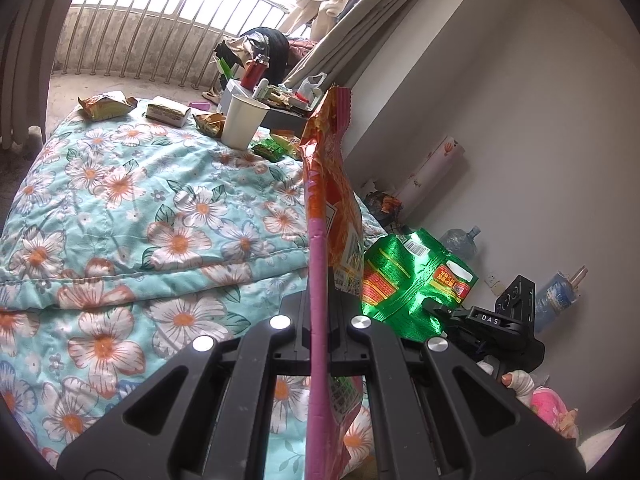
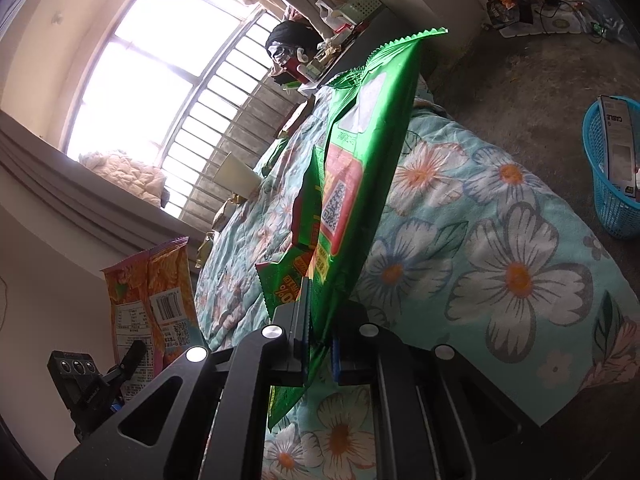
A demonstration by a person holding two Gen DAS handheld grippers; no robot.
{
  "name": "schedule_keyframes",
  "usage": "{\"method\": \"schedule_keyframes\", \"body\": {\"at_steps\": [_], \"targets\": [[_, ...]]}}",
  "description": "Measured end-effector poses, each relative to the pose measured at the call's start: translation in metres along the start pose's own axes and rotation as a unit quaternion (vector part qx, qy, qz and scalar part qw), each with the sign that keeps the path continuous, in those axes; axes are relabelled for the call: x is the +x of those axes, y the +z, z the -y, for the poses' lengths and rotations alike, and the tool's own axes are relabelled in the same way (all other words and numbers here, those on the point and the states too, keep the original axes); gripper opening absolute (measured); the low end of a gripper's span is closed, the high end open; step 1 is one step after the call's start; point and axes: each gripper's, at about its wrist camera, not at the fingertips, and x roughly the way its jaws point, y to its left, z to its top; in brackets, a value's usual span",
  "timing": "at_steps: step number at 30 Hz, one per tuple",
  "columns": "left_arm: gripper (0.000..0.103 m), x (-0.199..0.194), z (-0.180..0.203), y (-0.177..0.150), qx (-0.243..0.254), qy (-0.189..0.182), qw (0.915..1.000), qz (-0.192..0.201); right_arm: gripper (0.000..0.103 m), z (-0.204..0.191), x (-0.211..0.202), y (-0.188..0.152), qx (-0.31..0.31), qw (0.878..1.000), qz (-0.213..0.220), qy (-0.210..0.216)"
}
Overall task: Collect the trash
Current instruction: 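Lift and carry the orange and green snack bags over the wastebasket with both tools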
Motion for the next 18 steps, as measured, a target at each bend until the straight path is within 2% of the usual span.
{"method": "schedule_keyframes", "body": {"at_steps": [9,18], "targets": [[0.000,0.000,0.008,0.003,0.014,0.013,0.9998,0.008,0.007,0.004,-0.008,0.003,0.003,1.000,0.014,0.006],[0.000,0.003,0.028,0.009,0.058,0.042,0.9972,0.021,0.007,0.013,-0.022,0.005,0.009,0.999,0.030,0.018]]}}
